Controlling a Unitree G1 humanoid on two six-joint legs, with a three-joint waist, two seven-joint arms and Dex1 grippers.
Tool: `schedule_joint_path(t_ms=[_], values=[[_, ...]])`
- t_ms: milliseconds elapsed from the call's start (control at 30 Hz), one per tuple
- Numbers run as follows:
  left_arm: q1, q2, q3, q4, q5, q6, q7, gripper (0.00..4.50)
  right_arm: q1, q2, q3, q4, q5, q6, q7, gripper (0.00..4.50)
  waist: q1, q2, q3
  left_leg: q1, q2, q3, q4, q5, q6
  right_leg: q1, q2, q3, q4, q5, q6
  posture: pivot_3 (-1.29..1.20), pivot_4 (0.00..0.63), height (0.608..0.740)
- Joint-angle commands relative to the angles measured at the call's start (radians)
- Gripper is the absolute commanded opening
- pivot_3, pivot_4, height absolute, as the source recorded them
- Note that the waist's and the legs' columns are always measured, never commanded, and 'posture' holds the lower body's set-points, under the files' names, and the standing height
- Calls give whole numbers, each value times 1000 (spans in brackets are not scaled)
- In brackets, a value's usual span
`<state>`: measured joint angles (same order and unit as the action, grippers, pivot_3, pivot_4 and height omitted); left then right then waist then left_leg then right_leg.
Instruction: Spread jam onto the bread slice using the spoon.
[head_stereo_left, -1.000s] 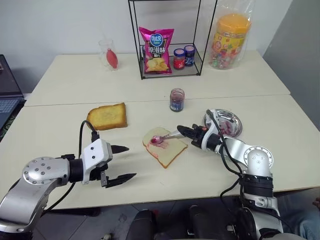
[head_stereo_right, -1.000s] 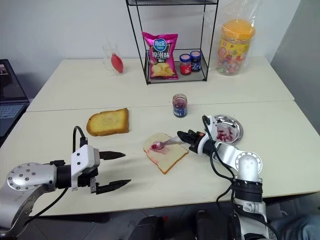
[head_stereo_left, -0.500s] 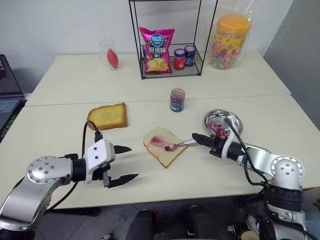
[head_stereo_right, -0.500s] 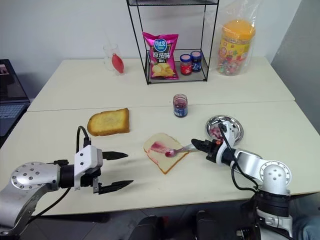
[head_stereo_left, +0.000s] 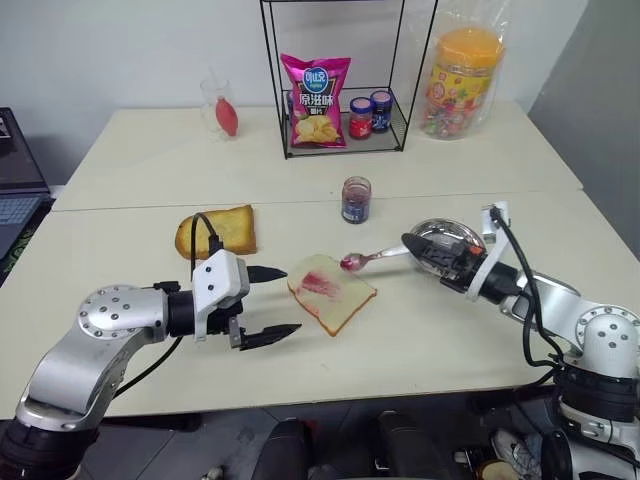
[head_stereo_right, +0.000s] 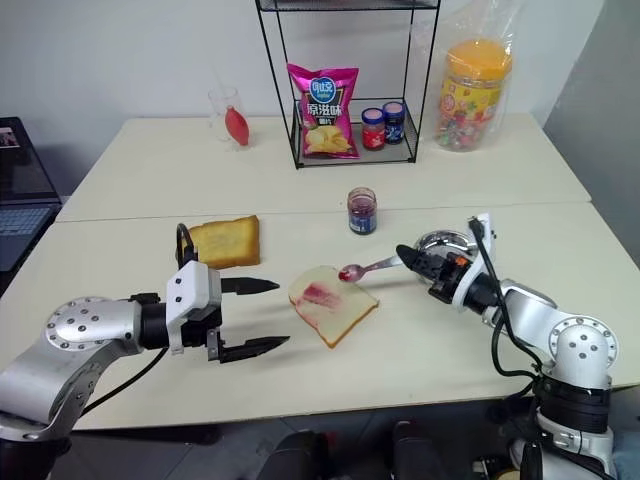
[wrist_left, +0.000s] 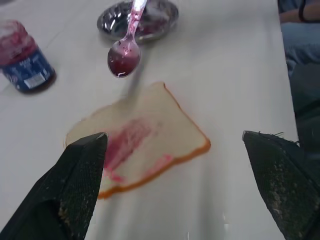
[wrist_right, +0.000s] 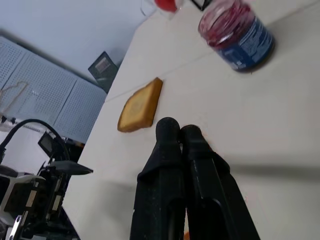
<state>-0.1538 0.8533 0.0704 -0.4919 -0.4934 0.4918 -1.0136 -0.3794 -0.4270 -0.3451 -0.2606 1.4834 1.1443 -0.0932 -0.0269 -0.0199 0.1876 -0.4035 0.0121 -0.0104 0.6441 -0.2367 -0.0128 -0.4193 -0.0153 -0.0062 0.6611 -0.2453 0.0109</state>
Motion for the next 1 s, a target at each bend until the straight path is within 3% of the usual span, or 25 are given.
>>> schedule_joint_path(t_ms=[33,333,533,700,1000], values=[[-103,-49,-29,-29,-51,55,46,4500,-3,-62,-71,-24,48,-57,-10,24,1,0,0,0,0,0,0,0,0,0,0,0,0,0,0,0,150,740],[-356,-146,-266,45,32,78,13,4500,96,-209,-213,47,20,-136,3,24,3,-1,0,-2,-1,4,1,0,0,0,1,1,-2,1,2,0,150,740],[-462,-229,-373,165,116,42,3,4500,126,-246,-228,137,-52,-166,59,24,-2,-1,0,1,0,12,1,0,0,0,3,6,-1,2,3,0,150,740],[-536,-364,-480,290,183,-28,-22,4500,54,-245,-191,347,-189,-211,133,24,-1,-1,0,2,-1,16,1,0,0,0,4,13,-1,4,7,0,150,740],[-571,-455,-495,374,243,-61,-12,4500,-70,-257,-112,528,-389,-210,269,24,-3,-1,0,3,-1,19,2,0,1,-1,4,22,-2,6,10,0,150,740]])
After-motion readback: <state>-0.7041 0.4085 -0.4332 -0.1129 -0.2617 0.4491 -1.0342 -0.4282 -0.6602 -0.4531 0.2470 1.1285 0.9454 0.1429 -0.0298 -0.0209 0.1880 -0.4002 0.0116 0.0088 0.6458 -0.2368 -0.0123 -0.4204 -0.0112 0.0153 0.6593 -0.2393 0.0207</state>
